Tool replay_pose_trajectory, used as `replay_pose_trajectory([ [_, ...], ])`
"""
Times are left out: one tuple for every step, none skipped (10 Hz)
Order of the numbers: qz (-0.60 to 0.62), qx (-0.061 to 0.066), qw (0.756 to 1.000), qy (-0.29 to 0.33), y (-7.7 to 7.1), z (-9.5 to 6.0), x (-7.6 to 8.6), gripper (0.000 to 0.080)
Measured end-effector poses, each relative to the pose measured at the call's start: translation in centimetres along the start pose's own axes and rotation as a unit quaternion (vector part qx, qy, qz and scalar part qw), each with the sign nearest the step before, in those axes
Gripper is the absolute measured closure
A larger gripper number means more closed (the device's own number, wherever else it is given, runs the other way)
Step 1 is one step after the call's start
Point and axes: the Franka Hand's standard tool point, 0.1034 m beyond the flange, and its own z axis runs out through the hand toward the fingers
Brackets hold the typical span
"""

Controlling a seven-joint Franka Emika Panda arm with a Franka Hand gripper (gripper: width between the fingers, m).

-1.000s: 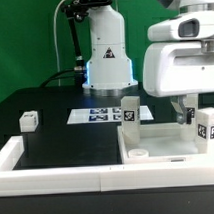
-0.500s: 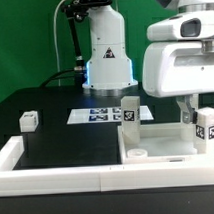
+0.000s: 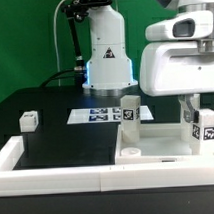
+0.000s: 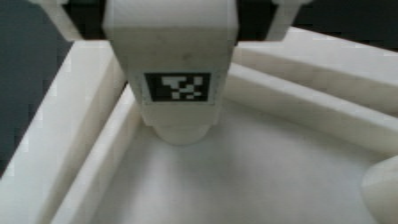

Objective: Assemble square table

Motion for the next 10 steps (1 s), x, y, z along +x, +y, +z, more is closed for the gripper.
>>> replay_pose_trajectory([
  [0.034,0.0,0.999,0.0,0.0,0.0,0.0,0.0507],
  [0.06,0.0,0.998,0.0,0.0,0.0,0.0,0.0507],
  [0.103,0.0,0.995,0.0,0.0,0.0,0.0,0.0506],
  [0.146,0.0,0.989,0.0,0.0,0.0,0.0,0.0506],
  [0.209,0.004,0.978,0.011,-0.2,0.0,0.1,0.0506],
  [0.268,0.008,0.963,0.024,-0.8,0.0,0.3,0.0506],
  [0.324,0.009,0.946,0.029,-1.1,0.0,0.4,0.0506],
  [0.372,0.008,0.928,0.028,-1.2,0.0,0.3,0.0506],
  [0.402,0.006,0.915,0.026,-1.1,0.0,0.3,0.0506],
  [0.424,0.008,0.905,0.026,-1.1,0.0,0.3,0.0506],
])
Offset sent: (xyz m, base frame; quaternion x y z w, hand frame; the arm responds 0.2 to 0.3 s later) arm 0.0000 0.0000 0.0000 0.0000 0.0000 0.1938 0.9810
